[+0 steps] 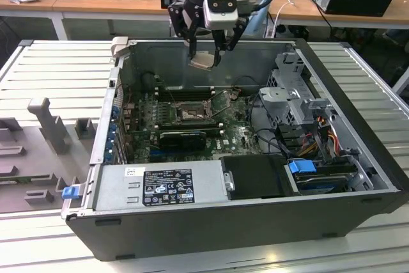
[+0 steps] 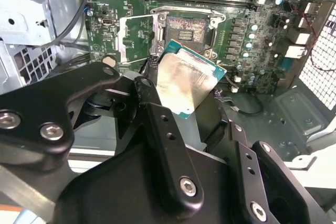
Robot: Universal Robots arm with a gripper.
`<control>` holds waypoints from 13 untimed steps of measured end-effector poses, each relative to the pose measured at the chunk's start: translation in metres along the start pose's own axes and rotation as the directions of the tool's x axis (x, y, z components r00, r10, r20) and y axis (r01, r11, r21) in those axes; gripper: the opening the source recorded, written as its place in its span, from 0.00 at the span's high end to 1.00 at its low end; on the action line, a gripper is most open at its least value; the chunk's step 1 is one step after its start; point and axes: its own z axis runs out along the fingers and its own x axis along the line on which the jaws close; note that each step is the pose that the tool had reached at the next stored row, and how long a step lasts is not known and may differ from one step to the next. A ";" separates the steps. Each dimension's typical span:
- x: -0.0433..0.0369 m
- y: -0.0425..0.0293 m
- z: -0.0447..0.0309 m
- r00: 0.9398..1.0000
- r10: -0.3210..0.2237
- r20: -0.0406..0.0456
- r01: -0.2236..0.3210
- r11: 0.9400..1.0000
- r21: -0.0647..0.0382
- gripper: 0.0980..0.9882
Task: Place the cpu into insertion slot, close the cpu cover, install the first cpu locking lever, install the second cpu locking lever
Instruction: 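Place the cpu into insertion slot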
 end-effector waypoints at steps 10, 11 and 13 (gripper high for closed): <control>0.0000 0.0000 0.0000 0.998 0.059 0.005 -0.059 0.998 -0.001 0.52; 0.0000 0.0000 0.0000 0.998 0.064 0.006 -0.064 0.998 -0.001 0.52; 0.0000 0.0000 0.0000 0.997 0.076 0.007 -0.076 0.997 -0.002 0.52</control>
